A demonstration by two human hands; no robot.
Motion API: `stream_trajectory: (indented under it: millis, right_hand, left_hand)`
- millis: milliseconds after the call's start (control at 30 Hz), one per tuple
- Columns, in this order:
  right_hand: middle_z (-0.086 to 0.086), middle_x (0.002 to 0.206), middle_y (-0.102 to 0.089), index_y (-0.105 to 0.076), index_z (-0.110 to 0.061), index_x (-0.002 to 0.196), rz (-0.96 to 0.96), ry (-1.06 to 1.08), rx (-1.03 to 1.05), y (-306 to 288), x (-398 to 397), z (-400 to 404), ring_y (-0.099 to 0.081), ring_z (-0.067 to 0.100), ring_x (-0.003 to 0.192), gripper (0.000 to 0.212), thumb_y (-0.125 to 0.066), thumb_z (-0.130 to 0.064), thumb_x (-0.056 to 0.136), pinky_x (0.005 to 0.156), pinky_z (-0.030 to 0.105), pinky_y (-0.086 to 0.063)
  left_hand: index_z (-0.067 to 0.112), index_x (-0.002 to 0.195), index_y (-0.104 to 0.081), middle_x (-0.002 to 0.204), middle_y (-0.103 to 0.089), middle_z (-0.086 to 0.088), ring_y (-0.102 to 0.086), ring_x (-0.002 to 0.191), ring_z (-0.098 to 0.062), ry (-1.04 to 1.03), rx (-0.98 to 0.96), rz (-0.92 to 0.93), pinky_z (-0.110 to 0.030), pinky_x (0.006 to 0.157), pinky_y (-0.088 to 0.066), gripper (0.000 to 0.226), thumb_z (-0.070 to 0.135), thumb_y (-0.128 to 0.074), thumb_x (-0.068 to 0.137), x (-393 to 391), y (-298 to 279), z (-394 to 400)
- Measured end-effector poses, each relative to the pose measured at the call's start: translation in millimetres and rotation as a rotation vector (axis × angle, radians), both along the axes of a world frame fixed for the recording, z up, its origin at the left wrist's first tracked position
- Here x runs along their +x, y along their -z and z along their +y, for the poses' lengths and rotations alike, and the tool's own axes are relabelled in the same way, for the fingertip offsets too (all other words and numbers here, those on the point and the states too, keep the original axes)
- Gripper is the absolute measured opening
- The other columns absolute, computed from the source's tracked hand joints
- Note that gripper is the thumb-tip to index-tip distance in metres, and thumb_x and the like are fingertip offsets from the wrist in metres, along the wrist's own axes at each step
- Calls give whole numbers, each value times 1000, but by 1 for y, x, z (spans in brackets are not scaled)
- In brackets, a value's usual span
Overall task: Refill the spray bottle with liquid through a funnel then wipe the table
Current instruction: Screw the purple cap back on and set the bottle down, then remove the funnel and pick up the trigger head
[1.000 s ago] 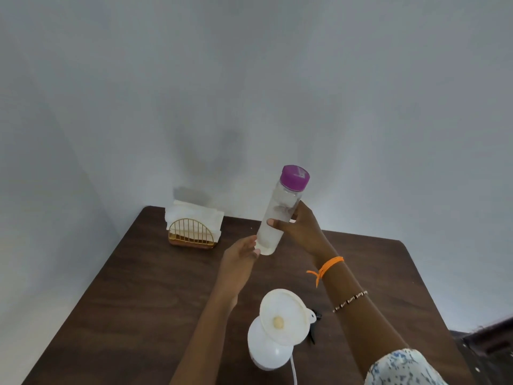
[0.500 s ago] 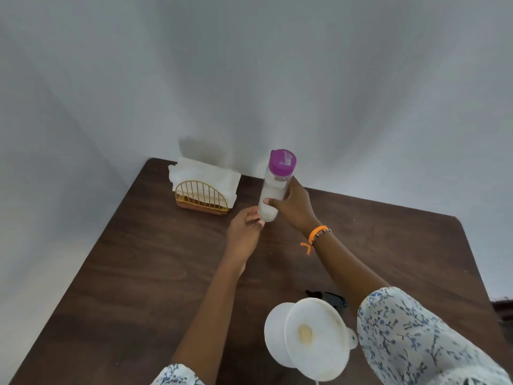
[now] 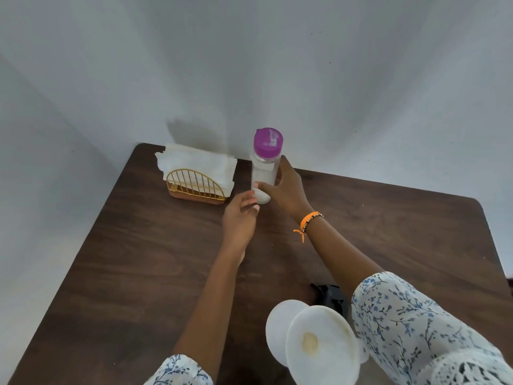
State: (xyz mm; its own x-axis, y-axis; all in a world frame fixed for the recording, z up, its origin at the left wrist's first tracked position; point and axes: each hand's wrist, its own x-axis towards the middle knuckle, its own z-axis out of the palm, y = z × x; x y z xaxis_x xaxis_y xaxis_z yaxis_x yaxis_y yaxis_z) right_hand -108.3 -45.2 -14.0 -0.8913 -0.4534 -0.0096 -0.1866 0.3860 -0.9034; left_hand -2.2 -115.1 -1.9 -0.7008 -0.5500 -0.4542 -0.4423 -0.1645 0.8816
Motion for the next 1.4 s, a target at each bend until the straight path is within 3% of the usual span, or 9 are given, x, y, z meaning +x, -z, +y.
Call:
stream_trajectory:
  millis: [167,367,500,600,667,933,1200,1300,1400]
  right_hand:
    - [-1,111,-58,-47,-10,118,-1,1,21,-2,2,0,-54,13,99,57,-77,-19,71,82,22,-44]
    - [3,134,-49,-37,-12,134,-125,56,30,-7,9,25,-47,15,120,76,-79,-17,70,101,26,-38]
    - [-3,121,-57,-50,-17,121,-257,147,-44,-25,36,57,-53,11,112,48,-72,-18,78,97,28,-43]
    - [7,114,-65,-58,-18,108,-424,58,-106,-48,67,90,-60,16,103,20,-61,-20,88,94,34,-47]
    - [6,112,-66,-60,-16,110,-477,-12,-125,-66,93,112,-62,15,97,19,-53,-20,93,91,29,-47]
    - [7,103,-70,-65,-15,108,-457,169,-270,-80,184,167,-64,19,96,35,-36,-32,98,85,32,-50]
    - [2,96,-68,-64,-17,102,-331,176,-155,-81,217,176,-62,15,85,15,-51,-19,94,64,20,-52]
    - [4,94,-68,-64,-15,101,-220,222,-46,-79,222,172,-60,16,78,14,-55,-15,91,53,17,-45]
    - [2,89,-68,-67,-15,99,-169,287,-23,-79,224,170,-60,14,74,16,-54,-13,89,49,14,-41]
  left_hand:
    - [24,114,-56,111,-62,7,-56,104,-7,24,4,8,-29,98,-45,29,6,-52,91,2,-4,4]
    - [26,113,-56,114,-62,7,-56,107,-7,36,4,23,-29,97,-45,29,8,-53,91,20,-17,7]
    - [25,117,-57,107,-63,10,-58,107,-8,67,2,52,-29,97,-45,32,7,-54,90,45,-24,15]
    - [26,111,-60,108,-65,7,-60,105,-9,113,-1,81,-29,96,-46,31,5,-55,89,68,-30,26]
    - [27,109,-61,109,-65,6,-61,104,-9,155,-15,90,-28,93,-47,31,4,-54,89,84,-36,34]
    - [24,111,-60,107,-64,6,-60,97,-3,302,-90,136,-23,85,-49,34,1,-41,94,135,-45,68]
    - [28,124,-57,122,-64,6,-59,115,-16,497,-11,233,-46,98,-49,42,6,-57,89,172,-24,83]
    - [22,119,-60,120,-65,3,-59,115,-14,513,-55,256,-44,101,-46,47,-5,-55,81,175,-22,85]
    - [29,108,-62,112,-68,5,-62,108,-14,520,-99,300,-32,93,-51,38,13,-64,74,176,-28,91]
